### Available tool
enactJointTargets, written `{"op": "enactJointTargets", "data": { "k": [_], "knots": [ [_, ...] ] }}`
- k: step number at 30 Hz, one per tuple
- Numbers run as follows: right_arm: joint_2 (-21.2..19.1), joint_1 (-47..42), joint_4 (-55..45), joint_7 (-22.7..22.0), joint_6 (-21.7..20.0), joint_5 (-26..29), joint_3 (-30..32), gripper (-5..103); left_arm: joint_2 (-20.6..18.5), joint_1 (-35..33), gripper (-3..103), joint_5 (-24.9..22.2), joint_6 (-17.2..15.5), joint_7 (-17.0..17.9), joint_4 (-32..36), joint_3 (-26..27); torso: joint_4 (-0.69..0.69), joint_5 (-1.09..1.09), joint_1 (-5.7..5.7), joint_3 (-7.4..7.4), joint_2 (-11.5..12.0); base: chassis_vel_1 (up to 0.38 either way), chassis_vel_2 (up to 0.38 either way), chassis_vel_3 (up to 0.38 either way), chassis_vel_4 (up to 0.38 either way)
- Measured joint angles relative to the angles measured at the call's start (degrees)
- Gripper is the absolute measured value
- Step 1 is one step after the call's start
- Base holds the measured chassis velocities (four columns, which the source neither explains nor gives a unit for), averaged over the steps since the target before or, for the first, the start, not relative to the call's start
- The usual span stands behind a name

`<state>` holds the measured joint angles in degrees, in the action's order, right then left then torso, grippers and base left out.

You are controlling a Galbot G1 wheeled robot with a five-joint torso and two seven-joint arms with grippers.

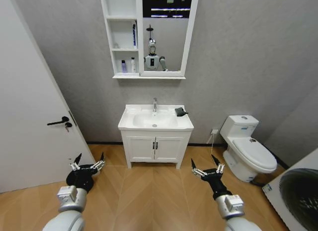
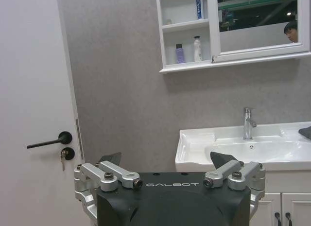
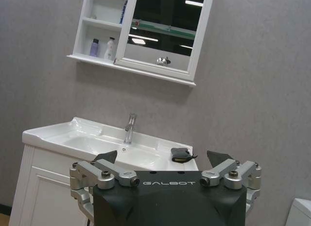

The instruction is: Move facial cleanser and shampoo from washbasin to cabinet, then wipe washbasin with towel.

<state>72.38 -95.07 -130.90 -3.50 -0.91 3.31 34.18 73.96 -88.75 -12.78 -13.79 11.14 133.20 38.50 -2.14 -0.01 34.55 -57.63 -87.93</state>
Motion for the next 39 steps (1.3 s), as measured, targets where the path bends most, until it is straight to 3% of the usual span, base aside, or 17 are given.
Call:
{"op": "enactJointTargets", "data": {
  "k": [6, 13, 39],
  "knots": [
    [0.07, 2.16, 0.53, 1.25, 2.49, -0.1, 0.86, 100, 0.0, 0.03, 100, 0.0, 0.0, 0.0, -0.01, -0.02, -0.01, 0.01, 0.16, -0.05, 0.08, -0.06, 0.038, 0.018, -0.017],
    [0.05, 1.82, -0.05, 0.91, 1.03, -2.27, 1.18, 100, 0.0, 0.02, 100, 0.0, 0.0, 0.0, -0.01, -0.02, 0.02, 0.01, 0.11, -0.04, 0.07, -0.047, 0.038, 0.041, -0.024],
    [0.03, 1.74, -0.21, 0.71, 0.76, -2.25, 1.17, 100, 0.0, 0.01, 100, 0.0, 0.0, 0.0, -0.01, -0.01, 0.0, 0.0, 0.07, -0.02, 0.03, -0.03, -0.036, 0.036, 0.036]
  ]
}}
